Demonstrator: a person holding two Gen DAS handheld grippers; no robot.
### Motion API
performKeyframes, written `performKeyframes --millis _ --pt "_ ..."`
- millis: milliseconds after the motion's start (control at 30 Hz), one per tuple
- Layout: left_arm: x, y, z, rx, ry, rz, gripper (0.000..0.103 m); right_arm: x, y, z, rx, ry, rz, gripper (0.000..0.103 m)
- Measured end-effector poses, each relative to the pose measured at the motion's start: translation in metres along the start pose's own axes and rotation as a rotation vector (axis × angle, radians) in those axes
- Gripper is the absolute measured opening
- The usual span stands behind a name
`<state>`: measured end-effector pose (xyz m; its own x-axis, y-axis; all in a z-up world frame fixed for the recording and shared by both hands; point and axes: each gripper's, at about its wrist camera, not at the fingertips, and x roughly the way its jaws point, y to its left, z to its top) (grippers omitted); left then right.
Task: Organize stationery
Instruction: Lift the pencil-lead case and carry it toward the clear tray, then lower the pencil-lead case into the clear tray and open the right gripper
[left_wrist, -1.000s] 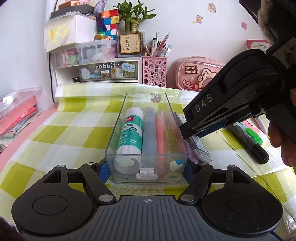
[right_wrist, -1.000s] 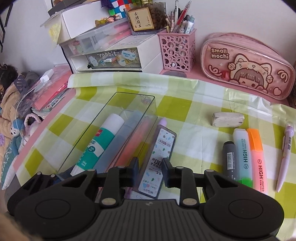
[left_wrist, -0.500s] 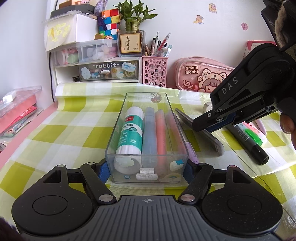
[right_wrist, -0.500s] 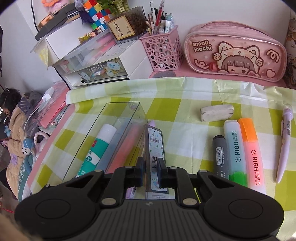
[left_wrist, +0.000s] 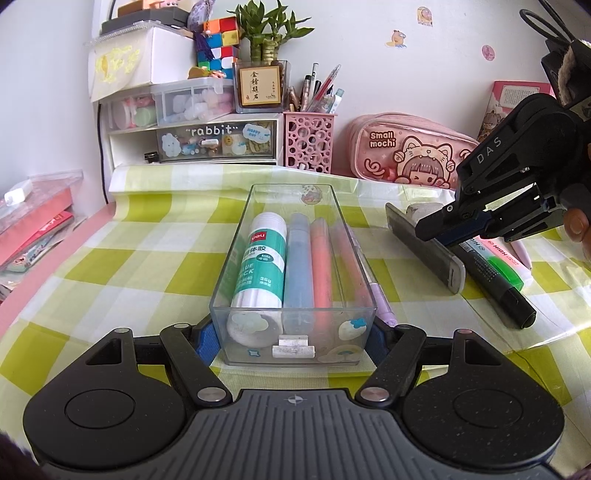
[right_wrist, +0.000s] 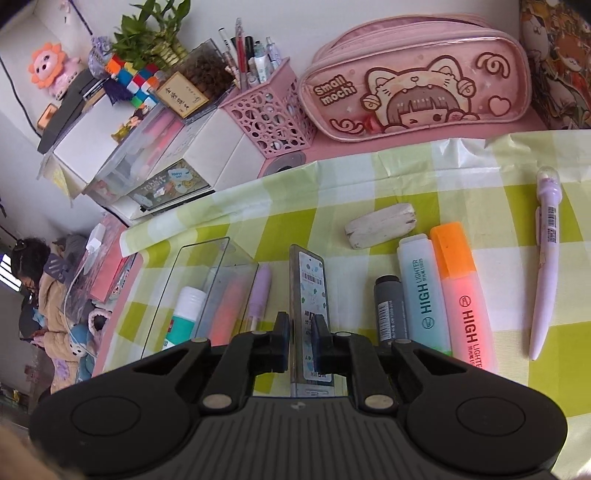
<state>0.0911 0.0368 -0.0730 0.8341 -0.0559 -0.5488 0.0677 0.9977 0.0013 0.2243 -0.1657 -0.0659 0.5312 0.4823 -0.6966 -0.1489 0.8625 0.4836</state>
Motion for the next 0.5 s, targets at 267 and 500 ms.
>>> performKeyframes --millis 267,500 --pt "0.0 -0.002 0.0 0.003 0.001 0.006 0.073 0.001 -0.027 0.009 0.057 0.018 -0.002 0.0" --pt "0.0 -0.002 0.0 0.004 0.001 0.007 0.073 0.002 -0.008 0.009 -0.032 0.021 -0.038 0.0"
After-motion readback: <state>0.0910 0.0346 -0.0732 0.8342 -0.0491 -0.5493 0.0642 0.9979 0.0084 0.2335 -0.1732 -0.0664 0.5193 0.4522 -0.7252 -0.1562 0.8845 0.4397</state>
